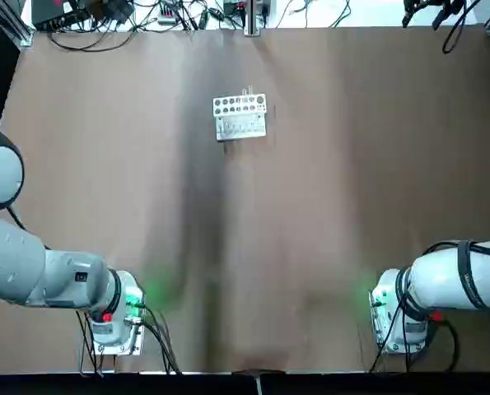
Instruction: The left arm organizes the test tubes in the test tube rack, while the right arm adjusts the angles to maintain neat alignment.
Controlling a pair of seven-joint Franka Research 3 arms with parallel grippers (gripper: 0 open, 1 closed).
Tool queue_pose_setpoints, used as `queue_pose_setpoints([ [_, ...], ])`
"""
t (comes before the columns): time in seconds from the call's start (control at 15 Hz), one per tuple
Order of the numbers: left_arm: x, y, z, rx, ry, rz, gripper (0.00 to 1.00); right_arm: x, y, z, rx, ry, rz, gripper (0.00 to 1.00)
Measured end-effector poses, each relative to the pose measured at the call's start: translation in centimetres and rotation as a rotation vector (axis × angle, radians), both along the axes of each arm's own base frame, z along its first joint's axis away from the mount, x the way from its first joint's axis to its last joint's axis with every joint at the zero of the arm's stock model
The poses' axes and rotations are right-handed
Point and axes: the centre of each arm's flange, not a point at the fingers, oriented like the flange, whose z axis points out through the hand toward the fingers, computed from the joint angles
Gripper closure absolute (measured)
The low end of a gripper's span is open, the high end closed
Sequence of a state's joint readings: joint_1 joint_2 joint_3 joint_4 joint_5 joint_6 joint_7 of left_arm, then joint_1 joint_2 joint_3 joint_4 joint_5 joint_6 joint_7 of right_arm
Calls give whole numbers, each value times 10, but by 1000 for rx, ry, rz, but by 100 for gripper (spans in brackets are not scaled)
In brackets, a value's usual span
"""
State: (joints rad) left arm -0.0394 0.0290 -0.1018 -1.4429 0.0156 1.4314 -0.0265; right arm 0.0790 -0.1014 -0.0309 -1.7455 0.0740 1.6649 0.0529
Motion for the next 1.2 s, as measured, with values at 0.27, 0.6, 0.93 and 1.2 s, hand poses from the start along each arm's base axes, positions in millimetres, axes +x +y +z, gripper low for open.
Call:
queue_pose_setpoints([
  [0.27,1,17,-12,3,29,-4,0,0,0,0,0,0,0,0],
  [0.6,6,16,-23,-13,42,-5,0,0,0,0,0,0,0,0],
  [0.93,18,-89,-92,-79,69,23,0,1,0,0,0,-6,0,0],
  [1.2,-7,-188,-127,-51,81,29,0,1,1,0,0,-8,1,0],
])
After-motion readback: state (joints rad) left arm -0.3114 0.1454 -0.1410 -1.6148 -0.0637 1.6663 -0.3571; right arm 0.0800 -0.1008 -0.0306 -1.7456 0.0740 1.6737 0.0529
